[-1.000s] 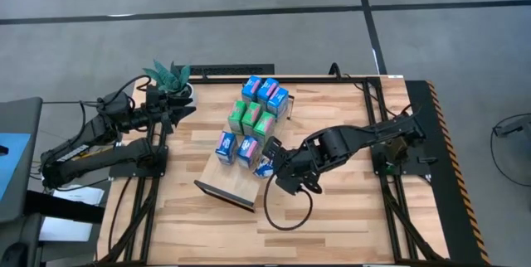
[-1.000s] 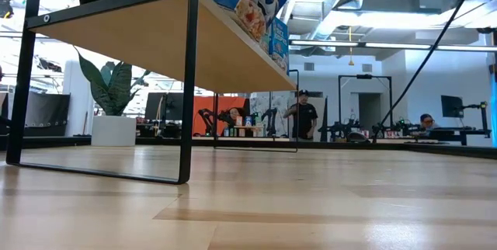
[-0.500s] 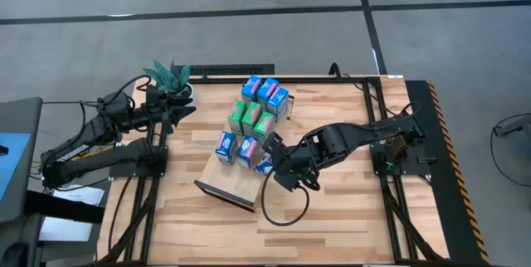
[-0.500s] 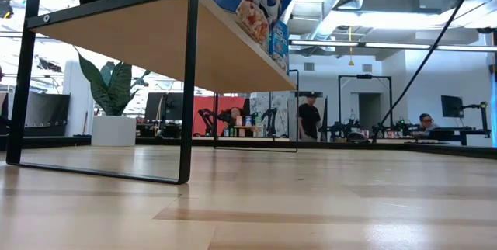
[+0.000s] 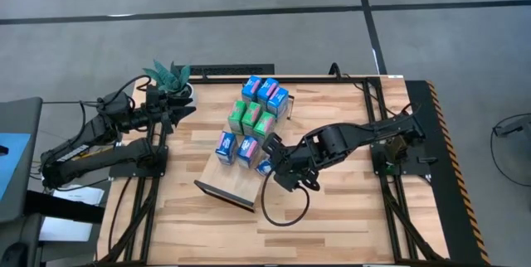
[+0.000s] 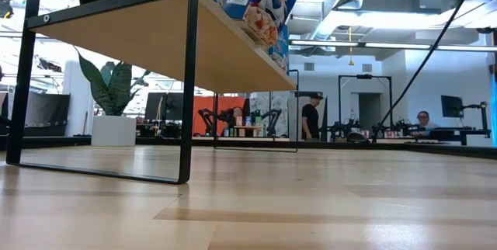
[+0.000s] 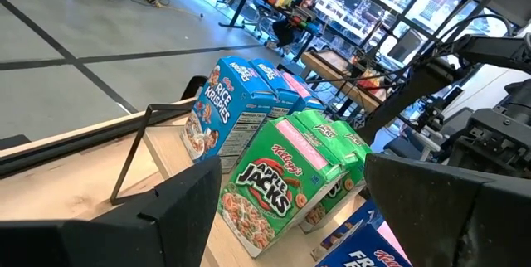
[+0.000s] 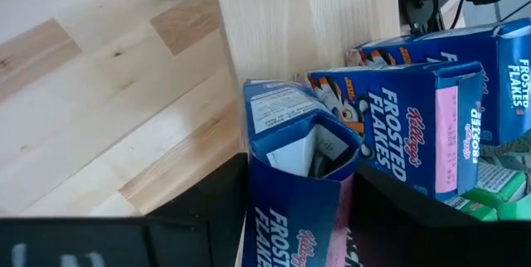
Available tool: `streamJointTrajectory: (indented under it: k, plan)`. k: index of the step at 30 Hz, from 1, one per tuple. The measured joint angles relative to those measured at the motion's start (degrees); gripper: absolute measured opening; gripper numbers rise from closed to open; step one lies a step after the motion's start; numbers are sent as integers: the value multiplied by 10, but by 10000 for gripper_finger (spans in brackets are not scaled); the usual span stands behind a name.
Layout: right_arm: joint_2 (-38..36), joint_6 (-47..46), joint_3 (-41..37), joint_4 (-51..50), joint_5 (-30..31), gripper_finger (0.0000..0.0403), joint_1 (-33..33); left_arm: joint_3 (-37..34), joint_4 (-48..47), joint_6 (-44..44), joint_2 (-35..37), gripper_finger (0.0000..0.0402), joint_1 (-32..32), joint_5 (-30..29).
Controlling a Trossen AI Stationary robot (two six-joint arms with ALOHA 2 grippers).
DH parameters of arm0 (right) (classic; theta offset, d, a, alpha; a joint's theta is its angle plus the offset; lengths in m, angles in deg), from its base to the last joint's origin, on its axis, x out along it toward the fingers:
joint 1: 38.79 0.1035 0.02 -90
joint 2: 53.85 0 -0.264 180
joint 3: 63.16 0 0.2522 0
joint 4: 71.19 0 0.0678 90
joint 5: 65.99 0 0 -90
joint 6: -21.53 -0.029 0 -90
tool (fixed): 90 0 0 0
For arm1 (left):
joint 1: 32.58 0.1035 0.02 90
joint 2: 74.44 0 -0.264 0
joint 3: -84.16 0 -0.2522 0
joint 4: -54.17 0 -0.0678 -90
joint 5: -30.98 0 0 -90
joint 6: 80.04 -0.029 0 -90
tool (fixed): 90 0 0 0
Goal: Stack cereal on shelf
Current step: Put the blue cereal box on the shelf aligned with the other blue cereal boxes
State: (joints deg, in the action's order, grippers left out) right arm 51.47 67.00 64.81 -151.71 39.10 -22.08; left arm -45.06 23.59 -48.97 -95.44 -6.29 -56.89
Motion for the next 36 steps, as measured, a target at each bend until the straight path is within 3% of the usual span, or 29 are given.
streamJointTrajectory:
  k: [36]
  plan:
    - [0, 30, 0, 56, 4, 240, -8, 0, 0, 1, 0, 286, 0, 0]
